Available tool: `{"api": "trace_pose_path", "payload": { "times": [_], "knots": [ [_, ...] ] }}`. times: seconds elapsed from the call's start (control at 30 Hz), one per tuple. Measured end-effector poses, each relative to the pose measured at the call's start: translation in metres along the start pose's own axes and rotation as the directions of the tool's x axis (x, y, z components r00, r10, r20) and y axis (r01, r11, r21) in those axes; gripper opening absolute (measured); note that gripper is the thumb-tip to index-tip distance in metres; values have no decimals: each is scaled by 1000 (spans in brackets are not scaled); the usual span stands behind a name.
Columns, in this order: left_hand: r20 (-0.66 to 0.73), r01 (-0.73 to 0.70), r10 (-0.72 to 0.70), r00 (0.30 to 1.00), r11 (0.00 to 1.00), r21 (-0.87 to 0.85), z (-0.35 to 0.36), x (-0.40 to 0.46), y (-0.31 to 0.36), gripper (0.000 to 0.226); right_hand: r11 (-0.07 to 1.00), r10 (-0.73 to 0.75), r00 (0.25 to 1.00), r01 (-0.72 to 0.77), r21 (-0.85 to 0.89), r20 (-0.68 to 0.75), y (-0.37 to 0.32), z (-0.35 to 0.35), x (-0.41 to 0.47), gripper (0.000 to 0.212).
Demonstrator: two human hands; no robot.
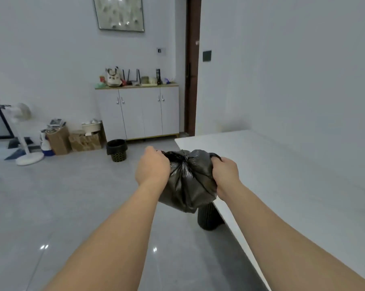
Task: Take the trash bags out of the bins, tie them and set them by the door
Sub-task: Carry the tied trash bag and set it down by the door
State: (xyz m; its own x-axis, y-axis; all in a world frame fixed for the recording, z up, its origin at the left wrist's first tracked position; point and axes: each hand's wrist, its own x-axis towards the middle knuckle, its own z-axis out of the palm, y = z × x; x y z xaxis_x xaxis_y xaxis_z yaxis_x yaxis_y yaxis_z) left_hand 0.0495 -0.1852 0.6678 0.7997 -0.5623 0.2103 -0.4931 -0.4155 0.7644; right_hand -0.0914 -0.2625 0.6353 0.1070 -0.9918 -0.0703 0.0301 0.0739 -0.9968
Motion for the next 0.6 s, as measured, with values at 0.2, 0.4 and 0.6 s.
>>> {"api": "trace_pose_path", "payload": {
  "times": [0.2,0.4,0.6],
  "knots": [
    [-53,-67,66,996,997,-24,-173,36,217,30,993,-122,992,122,-4,-28,-276,-7,-42,24],
    [-73,-67,54,996,981,-181,-242,41,240,28,968,-247,969,246,-45,-12,-351,3,-76,33],
    [-25,-22,15,1000,946,-322,-288,53,212,20,974,-228,971,228,1,67,-352,39,-107,33]
  ]
}}
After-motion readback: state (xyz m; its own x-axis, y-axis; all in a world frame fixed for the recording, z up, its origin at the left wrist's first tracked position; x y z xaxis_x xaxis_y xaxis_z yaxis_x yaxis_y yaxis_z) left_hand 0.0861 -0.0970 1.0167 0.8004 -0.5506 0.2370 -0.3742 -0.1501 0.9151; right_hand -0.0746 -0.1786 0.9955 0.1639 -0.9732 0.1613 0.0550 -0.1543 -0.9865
